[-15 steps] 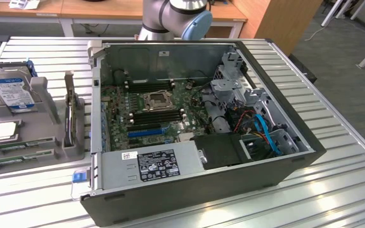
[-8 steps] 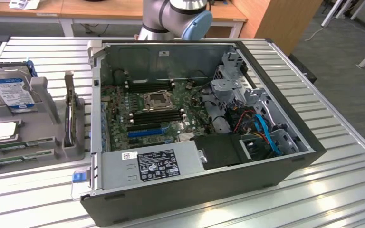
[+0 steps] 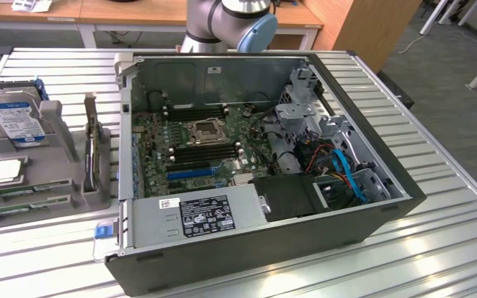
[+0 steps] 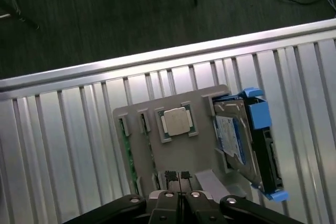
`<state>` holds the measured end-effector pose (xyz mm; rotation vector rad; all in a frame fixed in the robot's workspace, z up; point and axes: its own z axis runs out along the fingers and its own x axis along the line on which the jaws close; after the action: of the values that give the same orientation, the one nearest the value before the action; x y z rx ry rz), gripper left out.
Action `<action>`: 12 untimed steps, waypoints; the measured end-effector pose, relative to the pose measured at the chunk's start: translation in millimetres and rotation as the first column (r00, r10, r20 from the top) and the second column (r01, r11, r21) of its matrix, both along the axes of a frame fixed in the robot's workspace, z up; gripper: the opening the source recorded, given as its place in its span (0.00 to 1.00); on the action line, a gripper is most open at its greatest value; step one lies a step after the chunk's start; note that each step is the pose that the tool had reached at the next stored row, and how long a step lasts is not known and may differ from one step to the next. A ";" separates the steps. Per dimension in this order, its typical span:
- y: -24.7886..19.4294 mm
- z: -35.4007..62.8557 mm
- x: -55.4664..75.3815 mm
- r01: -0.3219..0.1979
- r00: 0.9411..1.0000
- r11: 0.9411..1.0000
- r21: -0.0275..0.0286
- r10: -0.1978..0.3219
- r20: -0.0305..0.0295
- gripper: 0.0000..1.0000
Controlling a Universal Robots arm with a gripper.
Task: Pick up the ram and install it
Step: 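Pick up the ram and move it above insertion slot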
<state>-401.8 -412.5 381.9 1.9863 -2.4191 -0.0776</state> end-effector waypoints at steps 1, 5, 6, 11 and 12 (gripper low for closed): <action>0.0 -0.1 0.0 -0.020 1.000 1.000 0.000 0.020 0.000 0.10; 0.0 -0.1 0.0 -0.066 0.998 0.998 0.000 0.066 0.000 0.10; 0.0 -0.2 0.0 -0.066 0.998 0.998 0.000 0.066 0.000 0.10; 0.0 -0.2 0.0 -0.078 0.997 0.997 0.000 0.078 0.000 0.10; 0.0 -0.2 0.0 -0.088 0.996 0.996 0.000 0.088 0.000 0.10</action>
<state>-401.7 -412.5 381.8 2.0897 -2.3275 -0.0767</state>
